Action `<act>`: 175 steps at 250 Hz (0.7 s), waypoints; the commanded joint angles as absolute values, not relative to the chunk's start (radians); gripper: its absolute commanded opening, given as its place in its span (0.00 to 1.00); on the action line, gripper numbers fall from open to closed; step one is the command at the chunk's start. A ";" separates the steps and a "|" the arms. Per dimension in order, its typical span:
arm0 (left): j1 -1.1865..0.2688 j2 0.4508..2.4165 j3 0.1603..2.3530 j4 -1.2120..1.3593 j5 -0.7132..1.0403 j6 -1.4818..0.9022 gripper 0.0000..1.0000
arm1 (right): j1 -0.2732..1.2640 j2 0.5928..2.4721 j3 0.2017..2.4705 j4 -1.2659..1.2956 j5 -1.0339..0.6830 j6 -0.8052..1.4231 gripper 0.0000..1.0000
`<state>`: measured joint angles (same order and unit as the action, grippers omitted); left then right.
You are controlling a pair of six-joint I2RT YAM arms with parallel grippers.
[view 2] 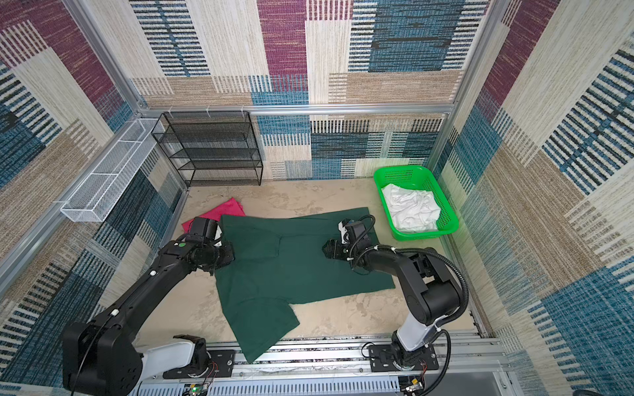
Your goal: Fold and stack the t-shirts
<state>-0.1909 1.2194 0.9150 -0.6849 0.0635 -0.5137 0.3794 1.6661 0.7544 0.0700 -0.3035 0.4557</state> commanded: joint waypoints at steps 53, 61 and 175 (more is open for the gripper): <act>-0.206 1.213 0.787 -0.660 0.117 -0.580 0.00 | 0.380 1.630 0.731 -0.078 -0.258 0.496 0.84; -0.209 1.203 0.777 -0.655 0.121 -0.587 0.00 | 0.380 1.623 0.730 -0.087 -0.251 0.495 0.84; -0.216 1.187 0.681 -0.702 -0.154 -0.536 0.20 | 0.380 1.547 0.745 -0.146 -0.201 0.493 0.85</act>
